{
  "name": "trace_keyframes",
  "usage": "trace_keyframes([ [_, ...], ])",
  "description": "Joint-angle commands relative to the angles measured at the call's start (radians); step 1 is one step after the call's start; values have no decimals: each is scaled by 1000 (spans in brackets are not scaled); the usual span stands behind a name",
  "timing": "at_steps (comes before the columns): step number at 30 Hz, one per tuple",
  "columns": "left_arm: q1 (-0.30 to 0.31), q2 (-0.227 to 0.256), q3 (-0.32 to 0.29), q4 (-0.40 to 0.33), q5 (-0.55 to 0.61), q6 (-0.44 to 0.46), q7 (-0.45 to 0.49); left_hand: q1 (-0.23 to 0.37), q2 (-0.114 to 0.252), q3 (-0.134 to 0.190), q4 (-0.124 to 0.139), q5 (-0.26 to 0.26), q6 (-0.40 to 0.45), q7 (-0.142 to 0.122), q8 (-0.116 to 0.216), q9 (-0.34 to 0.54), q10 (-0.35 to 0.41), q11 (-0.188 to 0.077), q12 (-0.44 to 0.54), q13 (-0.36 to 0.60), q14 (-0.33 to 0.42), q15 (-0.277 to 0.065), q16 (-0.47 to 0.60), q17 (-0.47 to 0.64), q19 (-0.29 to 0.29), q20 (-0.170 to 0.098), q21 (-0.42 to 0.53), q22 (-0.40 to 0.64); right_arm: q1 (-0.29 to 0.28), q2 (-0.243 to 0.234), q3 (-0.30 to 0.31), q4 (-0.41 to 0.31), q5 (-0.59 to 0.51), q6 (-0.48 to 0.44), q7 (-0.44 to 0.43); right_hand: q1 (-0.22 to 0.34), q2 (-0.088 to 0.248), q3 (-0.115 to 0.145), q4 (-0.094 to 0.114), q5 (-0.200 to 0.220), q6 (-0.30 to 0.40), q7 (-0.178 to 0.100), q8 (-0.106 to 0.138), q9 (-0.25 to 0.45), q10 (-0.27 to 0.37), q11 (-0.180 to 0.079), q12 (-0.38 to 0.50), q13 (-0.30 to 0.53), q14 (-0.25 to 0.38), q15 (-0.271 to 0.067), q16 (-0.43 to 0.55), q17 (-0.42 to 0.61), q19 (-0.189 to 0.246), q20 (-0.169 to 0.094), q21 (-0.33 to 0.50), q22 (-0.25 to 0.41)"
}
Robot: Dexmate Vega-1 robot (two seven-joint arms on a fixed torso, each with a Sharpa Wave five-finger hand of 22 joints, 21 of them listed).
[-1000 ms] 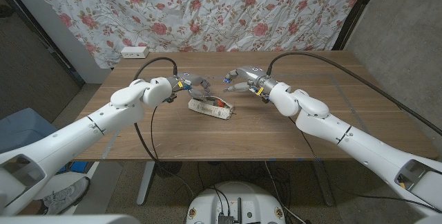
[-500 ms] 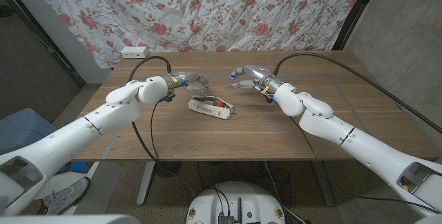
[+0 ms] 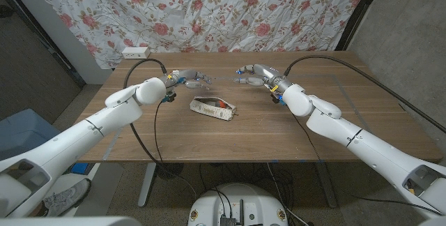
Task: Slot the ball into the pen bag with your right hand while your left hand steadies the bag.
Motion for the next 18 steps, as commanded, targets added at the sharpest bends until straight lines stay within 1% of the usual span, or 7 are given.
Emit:
trace_keyframes([
  [1, 4, -52, -19, 98, -132, -39, 94, -12, 6, -6, -2, 0, -34, -3, -3, 3, -8, 3, -7, 2, -10, -78, -4, 3, 6, 2, 3, 2, -17, -3, 37, 50, 153, 80, -37, -39, 20, -4, 16, 1, -14, 3, -15, -2, -20, 14, -1, -8, -20, -21, -12, -1, 0, -15, -4, 0],
  [4, -1, -68, -19, 127, -159, -58, 113, -17, 15, -7, -4, 1, -59, -2, -4, 2, -17, 10, -10, 2, -20, -78, -7, 2, 7, 3, 2, 1, -21, -3, 43, 54, 172, 85, -41, -62, 34, -6, 24, 1, -39, 9, -33, -4, -46, 18, -3, -16, -39, -18, -25, -4, 1, -20, -4, 0],
  [6, -3, -81, -20, 150, -180, -82, 126, -22, 25, -7, -1, 1, -70, 1, -3, 2, -22, 11, -11, 1, -24, -77, -7, 3, 5, 4, 1, 1, -29, 0, 51, 63, 197, 103, -49, -68, 39, -5, 26, 1, -47, 14, -37, -4, -50, 21, -3, -18, -42, -15, -27, -5, 0, -21, -4, 0],
  [10, -8, -93, -16, 189, -210, -125, 134, -47, 58, -10, 11, -1, -98, 14, 1, 2, -37, 17, -14, 1, -50, -72, -11, 4, 2, 2, 0, 1, -35, -8, 53, 46, 202, 75, -49, -91, 53, -7, 36, 0, -63, 21, -46, -5, -71, 30, -4, -23, -54, -13, -36, -6, -15, -21, -10, -1],
  [11, -5, -103, -22, 204, -231, -139, 142, -51, 64, -10, 13, -1, -100, 18, 2, 2, -37, 17, -13, 1, -52, -71, -10, 5, 1, 3, -1, 1, -40, -8, 59, 44, 216, 74, -51, -101, 64, -6, 41, 1, -69, 23, -48, -6, -82, 29, -5, -24, -60, -12, -39, -6, -23, -23, -12, -1],
  [15, 3, -120, -27, 232, -262, -168, 170, -59, 73, -10, 16, -2, -112, 23, 1, 2, -42, 22, -13, 1, -58, -70, -11, 4, -1, 0, -2, 1, -44, -7, 64, 46, 242, 74, -49, -117, 76, -6, 48, 1, -86, 27, -54, -6, -96, 35, -5, -27, -67, -11, -44, -7, -30, -23, -14, -1],
  [18, 7, -135, -26, 252, -259, -184, 212, -79, 85, -12, 26, -3, -121, 32, 2, 1, -42, 25, -12, 0, -59, -71, -8, 6, 0, -1, -2, 1, -39, -12, 60, 37, 249, 46, -34, -129, 82, -7, 53, 1, -98, 36, -58, -7, -104, 42, -4, -29, -69, -10, -47, -7, -29, -24, -13, -2],
])
